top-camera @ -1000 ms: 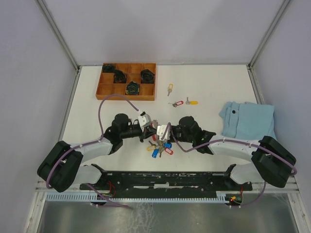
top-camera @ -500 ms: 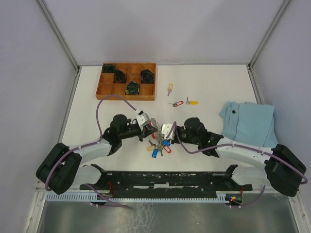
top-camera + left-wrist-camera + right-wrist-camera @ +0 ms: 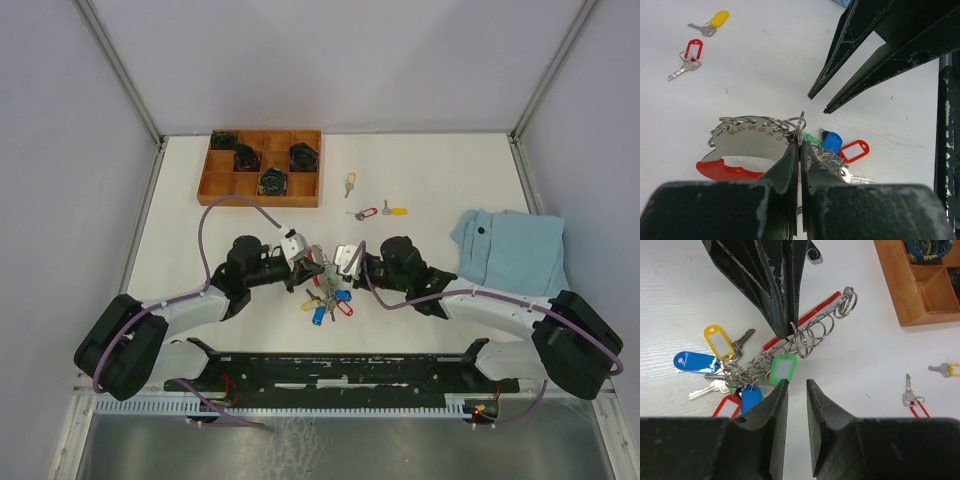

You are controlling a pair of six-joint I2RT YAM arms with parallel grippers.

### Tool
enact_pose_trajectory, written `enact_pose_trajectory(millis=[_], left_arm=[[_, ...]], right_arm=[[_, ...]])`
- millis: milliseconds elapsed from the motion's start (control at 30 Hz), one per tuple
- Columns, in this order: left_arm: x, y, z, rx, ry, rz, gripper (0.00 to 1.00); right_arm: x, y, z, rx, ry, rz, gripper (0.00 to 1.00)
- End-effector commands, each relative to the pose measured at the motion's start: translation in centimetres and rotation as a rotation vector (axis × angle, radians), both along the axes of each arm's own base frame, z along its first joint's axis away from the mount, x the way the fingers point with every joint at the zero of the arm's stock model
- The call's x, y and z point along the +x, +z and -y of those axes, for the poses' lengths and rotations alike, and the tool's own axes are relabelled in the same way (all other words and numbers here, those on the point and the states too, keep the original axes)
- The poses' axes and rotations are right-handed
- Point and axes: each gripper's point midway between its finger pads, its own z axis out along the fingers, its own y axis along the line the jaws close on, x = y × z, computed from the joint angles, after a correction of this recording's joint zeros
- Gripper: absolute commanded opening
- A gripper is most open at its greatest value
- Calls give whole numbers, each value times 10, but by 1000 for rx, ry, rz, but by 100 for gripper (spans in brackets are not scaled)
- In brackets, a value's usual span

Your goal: Put the keys on the keyring

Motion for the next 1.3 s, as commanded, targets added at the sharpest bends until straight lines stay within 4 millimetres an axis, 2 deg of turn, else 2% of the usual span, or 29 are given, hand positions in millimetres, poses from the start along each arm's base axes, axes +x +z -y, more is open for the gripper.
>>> enact_pose_trajectory(millis=[0,200,433,767,1000,1267], left_arm=[[2,18,4,-28,-44,95,3],[-1,18,5,-29,-63,97,3],[-2,17,6,-26,-71,97,3],[-3,18,6,-28,-75,98,3],[-4,17,6,-29,-80,96,3],[-5,17,7,-30,-87,95,3]], right_arm=[[12,26,-18,97,19,48,30],[15,27,-25,114,44,54,31],[17,31,-23,118,39,58,31],[7,40,-29,133,104,30,30],[9,41,-31,132,106,28,26],[10,40,-32,125,110,19,16]])
